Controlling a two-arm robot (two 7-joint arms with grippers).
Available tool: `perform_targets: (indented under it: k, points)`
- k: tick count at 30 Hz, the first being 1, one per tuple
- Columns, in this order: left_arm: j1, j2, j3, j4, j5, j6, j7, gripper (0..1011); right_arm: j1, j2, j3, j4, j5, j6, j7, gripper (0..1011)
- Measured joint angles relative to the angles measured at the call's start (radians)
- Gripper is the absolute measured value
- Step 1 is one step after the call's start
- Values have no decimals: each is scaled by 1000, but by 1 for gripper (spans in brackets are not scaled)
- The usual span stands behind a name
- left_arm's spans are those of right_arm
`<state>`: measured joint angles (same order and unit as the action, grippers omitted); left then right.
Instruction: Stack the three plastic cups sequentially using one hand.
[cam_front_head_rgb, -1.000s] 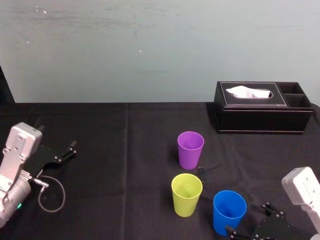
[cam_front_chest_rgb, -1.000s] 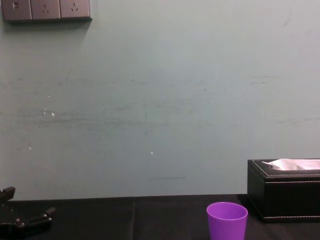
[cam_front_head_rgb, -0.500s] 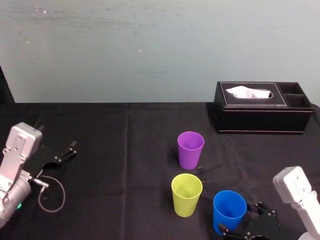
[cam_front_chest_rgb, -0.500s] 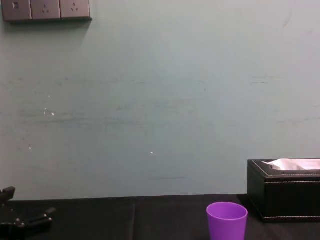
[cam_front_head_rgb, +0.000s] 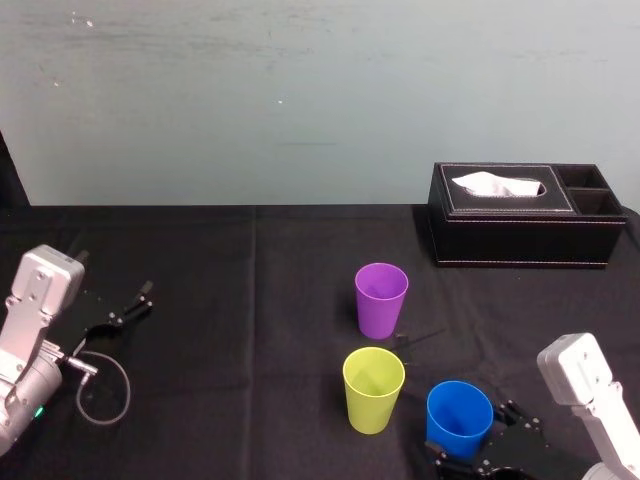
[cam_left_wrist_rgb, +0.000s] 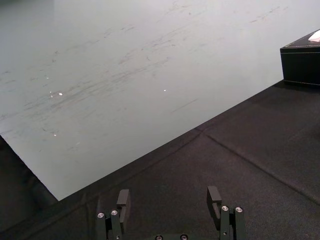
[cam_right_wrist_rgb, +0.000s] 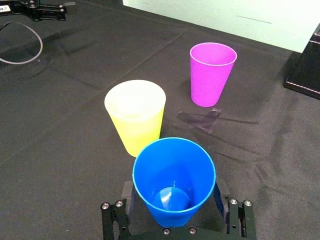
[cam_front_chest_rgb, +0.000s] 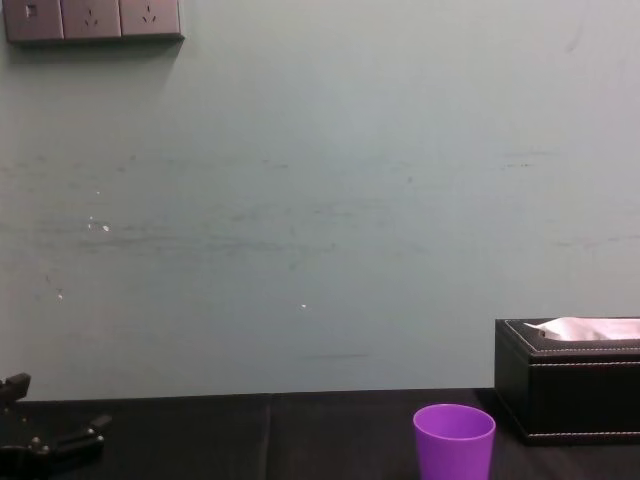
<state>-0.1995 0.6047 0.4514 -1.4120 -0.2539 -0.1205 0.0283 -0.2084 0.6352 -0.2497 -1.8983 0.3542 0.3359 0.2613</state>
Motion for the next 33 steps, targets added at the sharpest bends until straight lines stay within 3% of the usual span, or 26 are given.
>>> perform_targets:
  k: [13,26,33]
  points:
    - [0,0,0,0,0,0,0,1000,23,-48,2,38,-27,-4,21,1004]
    - [0,0,0,0,0,0,0,1000,21,-44,1,35,-25,-3,21,1004]
    - [0,0,0,0,0,0,0,1000,20,-42,1,33,-24,-3,20,863]
